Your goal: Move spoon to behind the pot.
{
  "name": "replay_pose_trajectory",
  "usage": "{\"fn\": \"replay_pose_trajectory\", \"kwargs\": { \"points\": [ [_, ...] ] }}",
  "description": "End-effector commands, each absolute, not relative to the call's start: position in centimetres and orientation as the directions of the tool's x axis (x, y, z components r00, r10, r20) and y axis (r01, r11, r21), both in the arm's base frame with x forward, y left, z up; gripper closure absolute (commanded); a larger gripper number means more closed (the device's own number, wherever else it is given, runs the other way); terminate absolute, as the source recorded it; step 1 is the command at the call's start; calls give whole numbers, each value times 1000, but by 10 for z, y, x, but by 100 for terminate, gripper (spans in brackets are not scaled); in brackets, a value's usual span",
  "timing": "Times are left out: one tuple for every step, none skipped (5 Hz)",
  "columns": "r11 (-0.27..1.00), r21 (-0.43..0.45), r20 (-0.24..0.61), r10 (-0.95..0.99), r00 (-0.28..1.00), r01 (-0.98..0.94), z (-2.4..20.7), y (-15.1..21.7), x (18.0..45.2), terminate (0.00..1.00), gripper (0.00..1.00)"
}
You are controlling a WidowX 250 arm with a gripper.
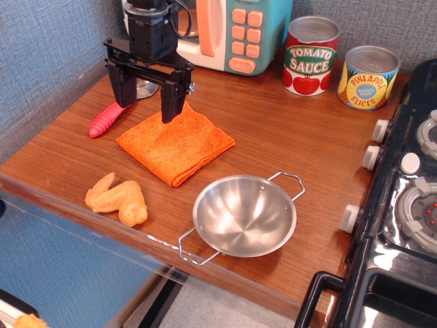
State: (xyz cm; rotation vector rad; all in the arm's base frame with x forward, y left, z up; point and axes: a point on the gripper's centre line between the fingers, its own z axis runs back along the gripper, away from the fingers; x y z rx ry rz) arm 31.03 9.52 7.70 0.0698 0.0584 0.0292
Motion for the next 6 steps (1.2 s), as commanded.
{"fn": "replay_pose_trajectory", "kwargs": {
  "points": [
    [997, 71, -57, 31, 998, -27, 77, 95, 310, 0, 0],
    [994, 97, -36, 48, 998, -44, 74, 120, 315, 0, 0],
    [993, 87, -11, 77, 997, -76, 68, 146, 321, 0, 0],
    [993, 100, 9, 70, 997, -71, 64, 163, 326, 0, 0],
    [993, 99, 9, 56, 998, -57, 45, 184, 330, 0, 0],
    [995, 80, 16, 57, 998, -58, 37, 194, 335, 0, 0]
  ]
}}
